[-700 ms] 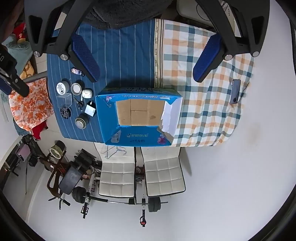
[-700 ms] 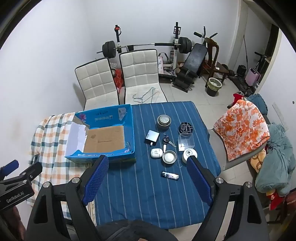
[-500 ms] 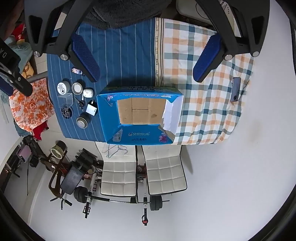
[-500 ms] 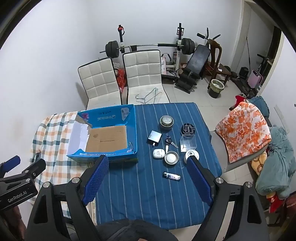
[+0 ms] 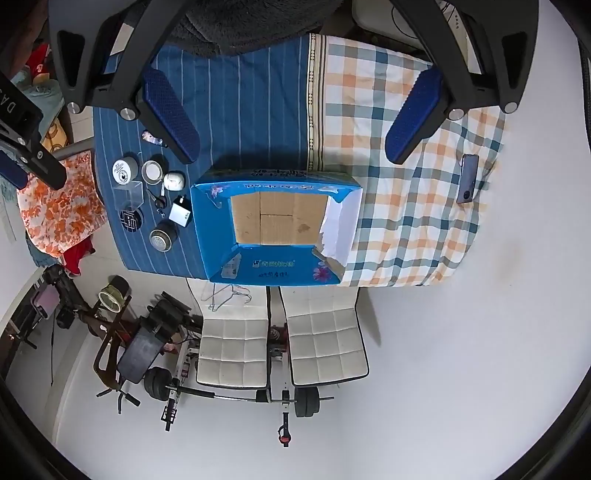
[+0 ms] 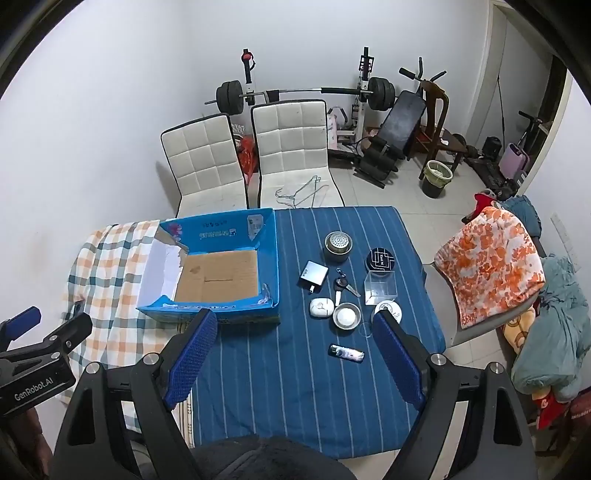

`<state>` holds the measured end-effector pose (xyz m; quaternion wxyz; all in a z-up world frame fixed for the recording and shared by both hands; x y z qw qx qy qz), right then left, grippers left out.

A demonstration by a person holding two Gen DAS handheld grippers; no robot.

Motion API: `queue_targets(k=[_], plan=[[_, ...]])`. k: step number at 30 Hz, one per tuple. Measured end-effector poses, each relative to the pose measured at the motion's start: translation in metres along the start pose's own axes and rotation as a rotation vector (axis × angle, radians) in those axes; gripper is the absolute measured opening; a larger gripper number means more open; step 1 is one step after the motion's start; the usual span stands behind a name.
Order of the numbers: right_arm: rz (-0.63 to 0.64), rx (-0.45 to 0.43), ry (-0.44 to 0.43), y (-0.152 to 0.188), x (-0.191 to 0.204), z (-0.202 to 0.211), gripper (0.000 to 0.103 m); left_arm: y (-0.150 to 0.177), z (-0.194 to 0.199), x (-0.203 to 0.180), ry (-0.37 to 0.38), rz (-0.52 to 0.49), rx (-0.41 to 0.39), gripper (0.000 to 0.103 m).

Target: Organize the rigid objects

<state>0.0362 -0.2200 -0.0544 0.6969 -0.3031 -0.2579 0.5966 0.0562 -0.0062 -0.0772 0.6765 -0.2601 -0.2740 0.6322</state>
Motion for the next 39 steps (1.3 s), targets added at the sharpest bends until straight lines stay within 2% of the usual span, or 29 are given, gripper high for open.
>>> queue_targets(k=[24,39], plan=[[0.002,-0.021,0.005,-0.001,-0.008,0.003,0.088,-0.006,0.003,-0.003,0.004,0.006,-0.016,0.103],[0.005,-0.043,0.021,-0.01,-0.015,0.008,0.088,-0.016,0.005,-0.019,0.008,0.007,-0.022,0.103]])
Point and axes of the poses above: each gripper's, at about its wrist camera, not at the fingertips, and z roughly against the way its jaws point, x to its left, y to its underside, the point moved 10 cm from there along -z, roughly the way its jaws point, and after that the axes turned 15 degrees about -x, right-handed, at the moved point
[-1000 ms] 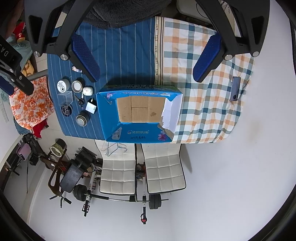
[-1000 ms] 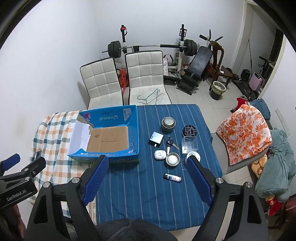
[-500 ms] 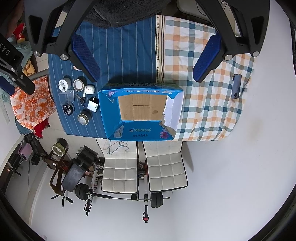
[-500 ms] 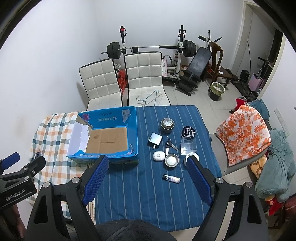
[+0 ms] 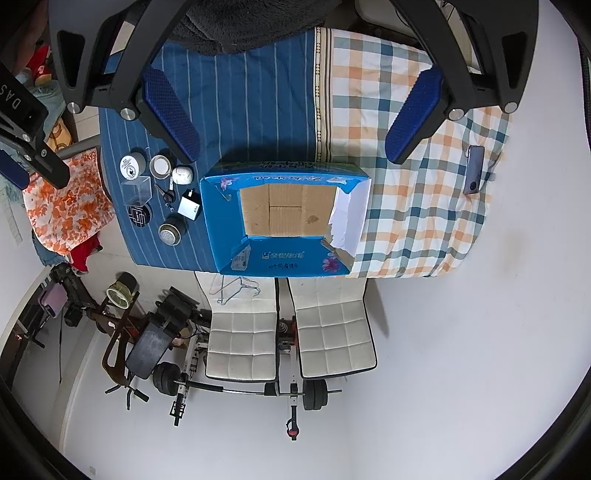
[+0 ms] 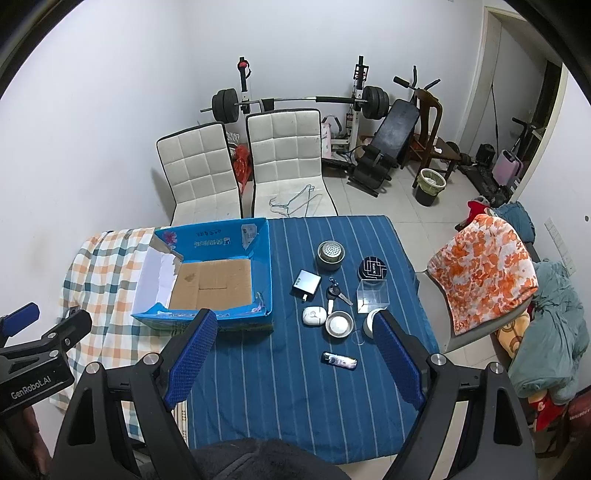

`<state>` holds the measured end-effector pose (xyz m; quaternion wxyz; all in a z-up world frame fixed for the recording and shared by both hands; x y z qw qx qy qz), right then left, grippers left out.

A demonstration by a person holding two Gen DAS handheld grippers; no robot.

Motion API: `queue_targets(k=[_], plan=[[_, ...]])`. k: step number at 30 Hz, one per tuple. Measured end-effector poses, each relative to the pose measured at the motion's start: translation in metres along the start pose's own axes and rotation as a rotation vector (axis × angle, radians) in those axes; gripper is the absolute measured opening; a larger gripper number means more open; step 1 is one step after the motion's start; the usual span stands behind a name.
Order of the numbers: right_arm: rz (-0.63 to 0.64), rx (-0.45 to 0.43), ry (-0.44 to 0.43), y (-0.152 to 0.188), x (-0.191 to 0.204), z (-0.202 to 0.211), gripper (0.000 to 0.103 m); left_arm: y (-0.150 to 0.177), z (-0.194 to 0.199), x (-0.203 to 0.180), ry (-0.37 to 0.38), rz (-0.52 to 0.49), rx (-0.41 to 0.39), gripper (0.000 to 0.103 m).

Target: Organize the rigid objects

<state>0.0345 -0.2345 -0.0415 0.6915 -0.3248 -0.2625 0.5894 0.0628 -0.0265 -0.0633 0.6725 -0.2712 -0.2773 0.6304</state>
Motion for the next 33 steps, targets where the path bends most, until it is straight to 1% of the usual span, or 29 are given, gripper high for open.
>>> queue_targets(k=[5,7,14,27,33], plan=[[0.008,0.012,0.0,0.0,-0.001,-0.001,0.088,-0.009,0.003,-0.01,0.006,-0.004,-0.004,0.103],[0.013,0.023,-0.005,0.002,0.001,-0.002,0.088,-0.008,0.004,-0.007,0.009,-0.001,-0.007,0.103],[0.042,0.069,-0.035,0.016,0.012,-0.008,0.088,-0.01,0.005,-0.011,0.01,-0.003,-0.008,0.103],[0.035,0.031,-0.026,0.008,0.013,-0.002,0.089,-0.009,0.005,-0.008,0.013,-0.002,-0.01,0.103],[0.025,0.022,-0.018,0.007,0.01,-0.001,0.089,-0.021,0.004,-0.014,0.026,-0.008,-0.008,0.103]])
Point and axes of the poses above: each gripper's, at about its wrist camera, not at the fingertips, and z roughly against the way its jaws point, x to its left, y to its underside, the point moved 10 cm from there along -z, roughly the way its jaws point, and after that the axes turned 15 degrees about -x, right-handed, at the moved point
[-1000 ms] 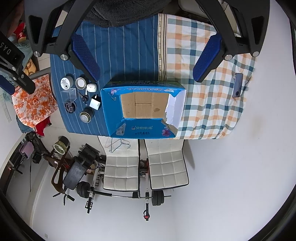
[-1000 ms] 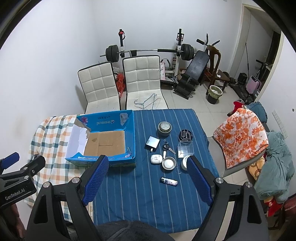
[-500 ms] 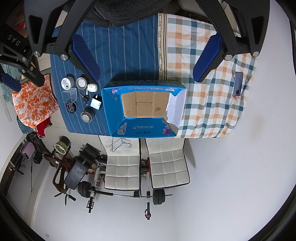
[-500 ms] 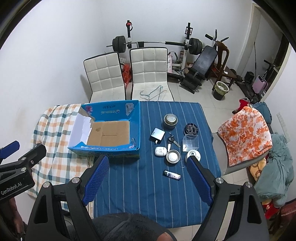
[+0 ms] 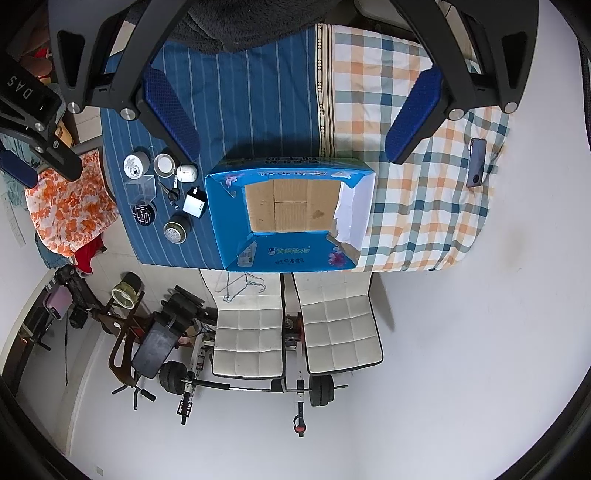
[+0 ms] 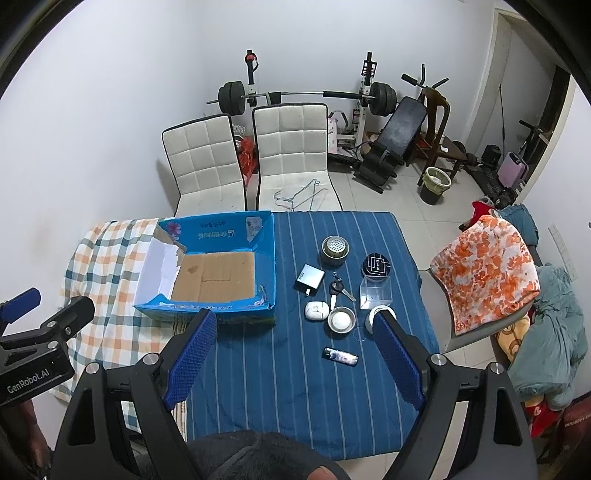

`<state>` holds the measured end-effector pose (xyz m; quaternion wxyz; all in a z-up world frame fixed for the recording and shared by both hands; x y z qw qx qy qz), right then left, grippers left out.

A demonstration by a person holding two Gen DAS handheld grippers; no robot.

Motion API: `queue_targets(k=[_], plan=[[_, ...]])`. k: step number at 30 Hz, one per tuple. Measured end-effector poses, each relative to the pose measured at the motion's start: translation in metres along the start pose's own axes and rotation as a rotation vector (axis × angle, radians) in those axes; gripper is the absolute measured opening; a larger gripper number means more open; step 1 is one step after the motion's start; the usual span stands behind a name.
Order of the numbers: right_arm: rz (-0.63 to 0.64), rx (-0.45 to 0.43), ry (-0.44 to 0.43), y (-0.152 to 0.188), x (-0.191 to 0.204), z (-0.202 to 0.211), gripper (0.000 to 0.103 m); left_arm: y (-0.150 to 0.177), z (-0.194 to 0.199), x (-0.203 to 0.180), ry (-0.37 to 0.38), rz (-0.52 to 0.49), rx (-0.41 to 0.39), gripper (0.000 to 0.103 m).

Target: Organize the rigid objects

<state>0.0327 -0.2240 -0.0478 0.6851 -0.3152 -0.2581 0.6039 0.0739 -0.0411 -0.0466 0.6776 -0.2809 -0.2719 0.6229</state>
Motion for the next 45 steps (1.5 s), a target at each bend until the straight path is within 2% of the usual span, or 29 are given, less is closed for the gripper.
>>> queue_targets(k=[4,5,6,7,10,13,17,22,29,36,39,45], plan=[[-0.013,-0.002,0.004,-0.001,-0.005,-0.002,0.089,0.001,-0.011,-0.001,0.017,-0.01,-0.002,0.103],[-0.022,0.002,0.009,0.0,-0.008,-0.006,0.093,-0.003,-0.016,-0.005,0.028,-0.008,0.001,0.103],[-0.029,0.005,0.011,0.0,-0.01,-0.009,0.102,-0.002,-0.021,-0.008,0.043,-0.003,0.0,0.103],[-0.047,0.007,-0.001,0.0,-0.013,-0.015,0.103,-0.004,-0.027,-0.013,0.06,0.003,-0.002,0.103],[-0.126,0.038,-0.05,0.005,-0.027,-0.039,0.103,-0.018,-0.046,-0.037,0.106,0.008,-0.022,0.103],[-0.217,0.083,-0.07,0.017,-0.05,-0.071,0.103,-0.026,-0.071,-0.069,0.141,-0.038,-0.033,0.103],[-0.252,0.125,-0.021,0.029,-0.088,-0.111,0.103,-0.019,-0.116,-0.118,0.179,-0.123,0.004,0.103],[-0.263,0.15,0.076,0.031,-0.151,-0.169,0.103,-0.014,-0.181,-0.181,0.243,-0.161,0.077,0.103],[-0.27,0.23,0.157,0.03,-0.228,-0.286,0.103,-0.013,-0.28,-0.238,0.232,-0.22,0.153,0.103],[-0.272,0.425,0.182,0.067,-0.275,-0.416,0.103,0.014,-0.38,-0.25,0.175,-0.215,0.311,0.103],[-0.253,0.506,0.174,0.088,-0.283,-0.46,0.103,0.023,-0.404,-0.246,0.158,-0.201,0.35,0.103],[-0.222,0.637,0.112,0.127,-0.263,-0.521,0.103,0.041,-0.432,-0.239,0.114,-0.222,0.417,0.103]])
Point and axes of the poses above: each gripper's, at about its wrist camera, not at the fingertips, and z roughly against the way its jaws point, x to its left, y to its underside, the point moved 10 cm from there along -z, roughly the way its jaws point, and after that the axes turned 15 degrees about -x, right-handed, at the moved point
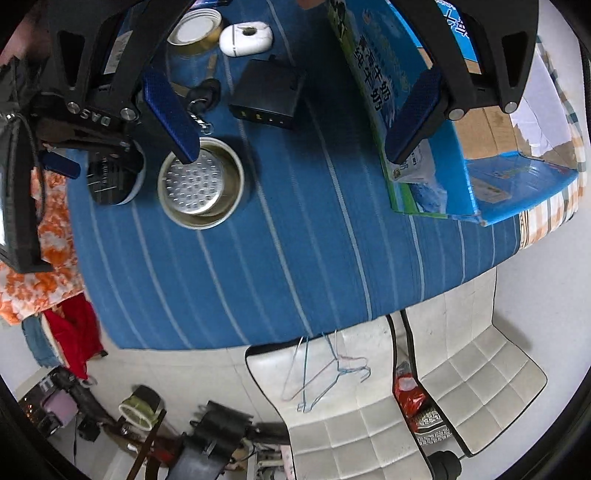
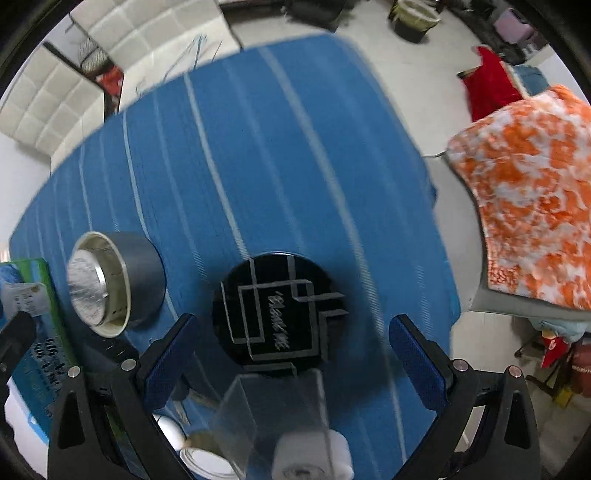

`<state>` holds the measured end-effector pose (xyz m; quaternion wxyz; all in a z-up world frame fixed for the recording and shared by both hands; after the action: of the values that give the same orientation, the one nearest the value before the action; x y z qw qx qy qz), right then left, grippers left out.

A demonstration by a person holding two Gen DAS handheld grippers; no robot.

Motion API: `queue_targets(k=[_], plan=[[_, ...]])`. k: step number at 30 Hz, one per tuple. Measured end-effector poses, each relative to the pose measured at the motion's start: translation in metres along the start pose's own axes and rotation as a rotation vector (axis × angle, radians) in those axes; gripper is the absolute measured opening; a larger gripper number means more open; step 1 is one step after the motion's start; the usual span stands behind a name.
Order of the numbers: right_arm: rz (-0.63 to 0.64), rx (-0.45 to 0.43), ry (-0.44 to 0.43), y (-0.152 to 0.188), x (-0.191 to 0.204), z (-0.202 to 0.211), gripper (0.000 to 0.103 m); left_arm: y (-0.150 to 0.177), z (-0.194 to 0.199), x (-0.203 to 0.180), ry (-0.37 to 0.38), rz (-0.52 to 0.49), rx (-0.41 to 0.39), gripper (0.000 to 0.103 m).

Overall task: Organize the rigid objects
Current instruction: 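Grasp the silver tin with the left tool while the right tool grasps the black tin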

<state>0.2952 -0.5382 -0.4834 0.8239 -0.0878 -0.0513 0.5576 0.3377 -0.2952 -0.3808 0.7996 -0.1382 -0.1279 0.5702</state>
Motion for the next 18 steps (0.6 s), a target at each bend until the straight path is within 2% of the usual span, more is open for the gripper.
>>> queue_targets(k=[2,3,5,9,12,16,18], plan=[[0.007,0.032,-0.005,0.003,0.006,-0.017,0.1,0.003,-0.004,-0.002,-0.001,-0.014,0.014,0.103],[0.005,0.046,-0.013,0.006,0.008,-0.025,0.086,0.004,-0.007,-0.005,0.005,-0.022,0.025,0.103],[0.015,0.042,0.01,0.006,0.004,-0.032,0.08,0.005,-0.011,-0.012,0.023,-0.032,0.038,0.103],[-0.004,0.035,0.027,0.011,-0.014,-0.03,0.079,0.004,-0.023,-0.034,0.092,-0.038,0.069,0.103],[-0.037,0.038,0.03,0.015,-0.031,-0.031,0.079,0.007,-0.036,-0.059,0.129,-0.086,0.115,0.103],[-0.018,0.048,0.038,0.021,-0.04,-0.033,0.079,0.015,-0.053,-0.082,0.161,-0.137,0.161,0.103],[-0.006,0.049,0.038,0.019,-0.041,-0.033,0.079,0.014,-0.061,-0.088,0.172,-0.132,0.164,0.09]])
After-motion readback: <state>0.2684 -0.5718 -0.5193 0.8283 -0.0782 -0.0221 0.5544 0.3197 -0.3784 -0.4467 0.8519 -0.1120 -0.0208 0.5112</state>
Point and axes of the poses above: each gripper's, at about its wrist camera, not at the fingertips, and z roughly against the way its jaws point, x to its left, y to its underside, the point moved 10 cm from there along -z, roughly the way its jaws point, and after that the axes turned 15 degrees about -x, right-handed, at the moved point
